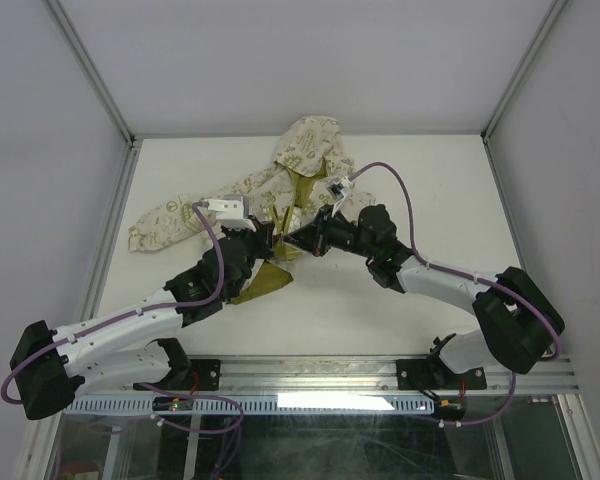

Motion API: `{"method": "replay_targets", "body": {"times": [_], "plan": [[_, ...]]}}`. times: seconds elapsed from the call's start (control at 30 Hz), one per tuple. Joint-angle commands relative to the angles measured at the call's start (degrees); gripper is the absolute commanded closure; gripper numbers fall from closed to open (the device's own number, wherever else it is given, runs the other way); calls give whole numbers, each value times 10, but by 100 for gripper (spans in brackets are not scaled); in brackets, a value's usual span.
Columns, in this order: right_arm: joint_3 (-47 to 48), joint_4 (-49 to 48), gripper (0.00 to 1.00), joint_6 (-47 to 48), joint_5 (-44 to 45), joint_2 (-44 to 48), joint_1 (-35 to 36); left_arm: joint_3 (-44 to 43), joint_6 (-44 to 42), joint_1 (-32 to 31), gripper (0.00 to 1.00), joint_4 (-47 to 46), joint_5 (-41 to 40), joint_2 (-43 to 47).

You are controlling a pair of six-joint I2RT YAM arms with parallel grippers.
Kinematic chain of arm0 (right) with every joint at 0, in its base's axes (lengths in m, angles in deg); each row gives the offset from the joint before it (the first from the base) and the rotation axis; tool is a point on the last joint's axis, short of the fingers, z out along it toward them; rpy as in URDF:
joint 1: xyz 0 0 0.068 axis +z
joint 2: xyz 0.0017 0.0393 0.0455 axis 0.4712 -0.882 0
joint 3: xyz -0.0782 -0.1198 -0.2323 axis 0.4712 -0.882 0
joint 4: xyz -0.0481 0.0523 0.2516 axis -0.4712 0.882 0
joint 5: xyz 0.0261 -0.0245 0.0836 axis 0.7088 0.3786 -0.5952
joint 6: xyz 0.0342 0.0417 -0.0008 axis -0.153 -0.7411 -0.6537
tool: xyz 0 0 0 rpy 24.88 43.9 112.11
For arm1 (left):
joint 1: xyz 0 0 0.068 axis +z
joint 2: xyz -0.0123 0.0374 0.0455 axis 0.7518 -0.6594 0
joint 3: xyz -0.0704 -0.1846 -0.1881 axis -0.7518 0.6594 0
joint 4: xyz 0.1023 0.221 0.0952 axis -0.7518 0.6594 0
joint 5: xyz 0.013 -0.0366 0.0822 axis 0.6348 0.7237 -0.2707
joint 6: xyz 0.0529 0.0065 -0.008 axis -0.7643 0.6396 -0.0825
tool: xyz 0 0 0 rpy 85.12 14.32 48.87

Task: Zip up the jacket

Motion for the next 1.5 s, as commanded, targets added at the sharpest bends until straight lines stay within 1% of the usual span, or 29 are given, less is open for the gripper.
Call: {"method": "replay_targets", "body": {"times": [0.0,0.33,0.5,0.7,0.87,1.0,1.03,1.13,1.2,1.33,1.4,1.47], "plan": [[32,-30,100,9,4,17,3,-25,6,-5,100,-18,3,1],[32,-18,100,9,28,19,3,-21,6,-5,100,-19,10,8],[38,-17,100,14,25,19,2,-17,9,-5,100,-6,21,14],[53,-15,100,23,1,16,-7,-7,14,-5,100,20,54,35],[75,7,100,32,-16,7,-14,0,17,-5,100,34,78,53],[76,-1,100,29,-49,-4,-22,-4,35,-4,100,44,72,65],[76,-5,100,28,-60,-7,-23,-4,45,-4,93,49,67,70],[75,-19,100,24,-88,-11,-25,-9,90,1,64,76,48,84],[71,-36,100,15,-100,-13,-25,-16,125,12,57,100,56,92],[68,-58,100,0,-118,-18,-29,-25,208,53,51,144,98,110],[65,-68,100,-8,-125,-21,-31,-21,256,93,50,163,151,118],[63,-78,100,-16,-131,-23,-34,-11,308,143,48,164,228,125]]}}
